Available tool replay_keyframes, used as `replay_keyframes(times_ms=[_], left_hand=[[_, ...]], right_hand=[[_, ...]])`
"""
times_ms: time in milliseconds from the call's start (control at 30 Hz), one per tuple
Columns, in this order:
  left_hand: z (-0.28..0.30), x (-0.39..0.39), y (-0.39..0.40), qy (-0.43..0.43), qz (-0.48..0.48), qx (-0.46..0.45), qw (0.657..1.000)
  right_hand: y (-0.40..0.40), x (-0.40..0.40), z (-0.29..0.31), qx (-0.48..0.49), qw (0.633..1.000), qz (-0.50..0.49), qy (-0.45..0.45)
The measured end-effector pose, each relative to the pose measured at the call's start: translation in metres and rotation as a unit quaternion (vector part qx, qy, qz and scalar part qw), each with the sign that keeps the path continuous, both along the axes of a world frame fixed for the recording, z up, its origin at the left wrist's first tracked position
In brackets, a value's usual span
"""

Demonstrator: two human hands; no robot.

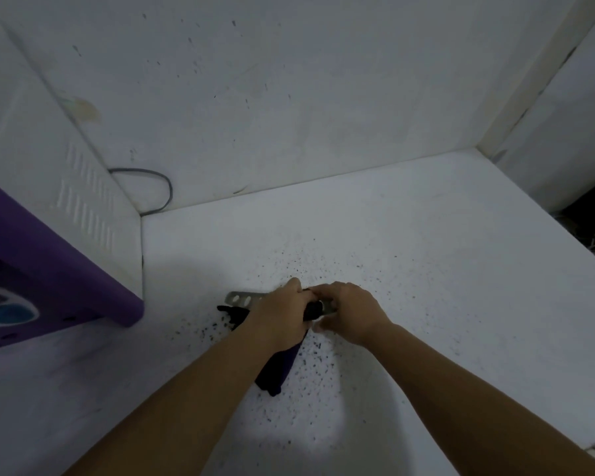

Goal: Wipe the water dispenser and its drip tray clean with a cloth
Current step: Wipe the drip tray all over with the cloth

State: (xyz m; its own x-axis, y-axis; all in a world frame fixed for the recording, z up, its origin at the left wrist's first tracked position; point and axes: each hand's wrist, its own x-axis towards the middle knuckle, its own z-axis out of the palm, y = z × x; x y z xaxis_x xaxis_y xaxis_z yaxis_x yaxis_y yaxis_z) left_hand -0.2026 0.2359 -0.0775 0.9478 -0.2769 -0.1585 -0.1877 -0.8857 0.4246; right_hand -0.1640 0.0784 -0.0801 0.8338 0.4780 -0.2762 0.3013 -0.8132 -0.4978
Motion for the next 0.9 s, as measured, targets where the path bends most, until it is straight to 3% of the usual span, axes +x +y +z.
replay_keyframes(times_ms=[133,233,500,600,667,733,900], left_hand=[[-0.002,0.001,-0.002,-0.039,-0.053,0.113,0.991],[-0.003,0.004,-0.006,-0.058,-0.058,0.132,0.988],[-0.007,-0.002,-0.008,-0.053,-0.031,0.048,0.997],[0.006,0.008,-0.005,-0.001,0.037,-0.079,0.996],[0.011,0.009,-0.005,-0.027,0.101,-0.146,0.984],[0.006,0.006,-0.008,-0.064,0.116,-0.133,0.982],[-0.015,-0.004,-0.010,-0.140,-0.003,-0.039,0.989]], right_hand=[[-0.013,0.006,-0.005,0.029,0.999,-0.035,0.031],[-0.014,0.007,-0.008,0.041,0.998,-0.048,0.028],[-0.014,0.007,-0.010,0.036,0.998,-0.056,0.015],[-0.014,0.007,-0.011,0.031,0.998,-0.053,0.007],[-0.014,0.007,-0.010,0.019,0.999,-0.046,-0.002],[-0.015,0.007,-0.010,0.015,0.999,-0.043,-0.005],[-0.019,0.004,-0.011,0.062,0.995,-0.082,0.012]])
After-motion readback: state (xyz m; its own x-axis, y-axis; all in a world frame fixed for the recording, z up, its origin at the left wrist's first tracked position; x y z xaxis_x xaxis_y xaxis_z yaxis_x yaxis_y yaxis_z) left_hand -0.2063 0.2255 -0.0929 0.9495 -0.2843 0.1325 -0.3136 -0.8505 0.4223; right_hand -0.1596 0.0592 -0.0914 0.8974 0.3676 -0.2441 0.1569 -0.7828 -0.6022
